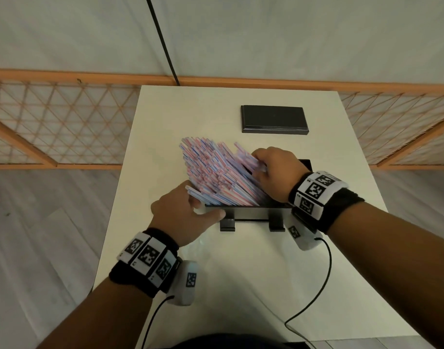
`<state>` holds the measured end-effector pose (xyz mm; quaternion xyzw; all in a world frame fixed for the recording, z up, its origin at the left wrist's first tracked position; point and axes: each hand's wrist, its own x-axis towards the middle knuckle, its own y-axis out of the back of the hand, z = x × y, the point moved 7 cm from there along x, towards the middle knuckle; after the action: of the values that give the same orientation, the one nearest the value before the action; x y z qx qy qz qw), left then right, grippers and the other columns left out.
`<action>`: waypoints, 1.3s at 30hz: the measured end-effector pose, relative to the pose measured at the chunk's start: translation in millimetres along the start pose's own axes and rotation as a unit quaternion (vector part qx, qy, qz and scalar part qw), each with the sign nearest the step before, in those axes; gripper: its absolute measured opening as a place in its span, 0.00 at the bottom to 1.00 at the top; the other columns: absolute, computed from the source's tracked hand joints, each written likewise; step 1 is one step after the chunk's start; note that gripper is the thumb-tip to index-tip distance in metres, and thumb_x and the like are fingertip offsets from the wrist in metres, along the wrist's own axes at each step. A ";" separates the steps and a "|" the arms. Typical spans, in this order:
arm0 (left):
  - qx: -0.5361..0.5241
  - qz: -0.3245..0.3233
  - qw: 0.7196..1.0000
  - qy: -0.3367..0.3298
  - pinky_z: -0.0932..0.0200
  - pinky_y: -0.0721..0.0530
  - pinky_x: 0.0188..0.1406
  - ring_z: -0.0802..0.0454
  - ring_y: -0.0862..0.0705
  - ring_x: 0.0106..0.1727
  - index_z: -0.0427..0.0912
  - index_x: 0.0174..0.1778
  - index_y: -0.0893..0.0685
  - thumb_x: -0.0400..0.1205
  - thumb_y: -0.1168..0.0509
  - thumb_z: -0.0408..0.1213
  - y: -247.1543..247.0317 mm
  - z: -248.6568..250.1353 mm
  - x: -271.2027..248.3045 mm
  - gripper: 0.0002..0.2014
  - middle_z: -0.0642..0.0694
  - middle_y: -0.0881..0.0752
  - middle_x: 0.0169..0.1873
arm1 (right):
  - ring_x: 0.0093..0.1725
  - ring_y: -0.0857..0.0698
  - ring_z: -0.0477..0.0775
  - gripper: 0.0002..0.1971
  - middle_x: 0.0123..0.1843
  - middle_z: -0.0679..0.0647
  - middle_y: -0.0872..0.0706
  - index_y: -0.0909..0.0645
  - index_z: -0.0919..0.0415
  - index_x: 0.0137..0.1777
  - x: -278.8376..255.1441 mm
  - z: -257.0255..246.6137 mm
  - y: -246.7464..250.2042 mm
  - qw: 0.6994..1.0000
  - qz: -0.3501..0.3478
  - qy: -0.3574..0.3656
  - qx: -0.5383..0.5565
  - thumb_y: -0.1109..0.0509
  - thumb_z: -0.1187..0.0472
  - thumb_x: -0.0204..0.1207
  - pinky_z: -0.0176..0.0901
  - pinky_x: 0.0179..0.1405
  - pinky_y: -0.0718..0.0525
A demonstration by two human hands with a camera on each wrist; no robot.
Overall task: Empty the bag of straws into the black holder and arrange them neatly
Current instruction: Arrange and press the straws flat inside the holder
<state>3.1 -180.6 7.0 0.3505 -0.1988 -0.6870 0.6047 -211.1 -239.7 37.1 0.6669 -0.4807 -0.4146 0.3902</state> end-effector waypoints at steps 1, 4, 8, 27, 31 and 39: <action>0.009 0.001 1.000 0.007 0.45 0.15 0.52 0.61 0.19 0.34 0.55 0.35 0.24 0.65 0.20 0.64 0.9 2.1 -1.3 0.22 0.56 0.17 0.32 | 0.55 0.19 0.61 0.14 0.55 0.58 0.17 0.20 0.56 0.62 -2.5 4.4 -1.5 1.000 -0.001 -0.007 0.020 0.31 0.59 0.77 0.42 0.50 0.28; 0.014 0.011 1.000 0.013 0.45 0.16 0.55 0.63 0.17 0.34 0.54 0.37 0.19 0.62 0.26 0.69 1.5 7.1 -3.1 0.24 0.56 0.15 0.30 | 0.55 0.18 0.54 0.20 0.59 0.55 0.15 0.21 0.55 0.67 -15.8 21.8 5.6 0.997 0.036 -0.026 0.069 0.29 0.62 0.75 0.41 0.56 0.24; -0.046 0.004 0.999 -0.014 0.64 0.25 0.34 0.66 0.19 0.28 0.53 0.30 0.22 0.70 0.18 0.53 -2.9 16.0 -6.0 0.19 0.59 0.19 0.21 | 0.50 0.16 0.53 0.15 0.50 0.49 0.14 0.19 0.55 0.59 -30.3 57.2 -0.9 0.992 -0.009 -0.118 0.049 0.26 0.57 0.73 0.39 0.49 0.23; -0.122 -0.018 0.992 -0.007 0.55 0.19 0.40 0.50 0.15 0.34 0.63 0.18 0.18 0.75 0.26 0.64 -24.8 35.3 -4.6 0.21 0.57 0.18 0.20 | 0.53 0.14 0.56 0.23 0.55 0.52 0.14 0.22 0.51 0.64 -8.3 19.1 -35.7 0.991 -0.115 -0.045 0.050 0.26 0.58 0.68 0.53 0.56 0.13; -0.140 -0.011 0.990 0.019 0.49 0.14 0.45 0.47 0.11 0.37 0.52 0.22 0.13 0.76 0.26 0.62 -27.9 36.5 -4.6 0.22 0.49 0.12 0.25 | 0.52 0.16 0.60 0.19 0.53 0.55 0.17 0.24 0.52 0.64 -5.7 3.7 -26.0 0.998 -0.062 0.016 0.029 0.32 0.57 0.73 0.53 0.53 0.16; -0.194 0.017 0.979 0.060 0.49 0.15 0.39 0.50 0.19 0.23 0.38 0.28 0.14 0.81 0.28 0.55 -22.1 27.0 -4.2 0.24 0.46 0.11 0.23 | 0.54 0.18 0.59 0.20 0.58 0.56 0.22 0.25 0.55 0.69 -5.7 4.3 3.4 0.999 0.005 0.019 0.028 0.30 0.58 0.77 0.45 0.54 0.22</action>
<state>-31.6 -176.4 10.7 0.2638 -0.0309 -0.6801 0.6834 -217.3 -235.6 39.8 0.6826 -0.4879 -0.3862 0.3831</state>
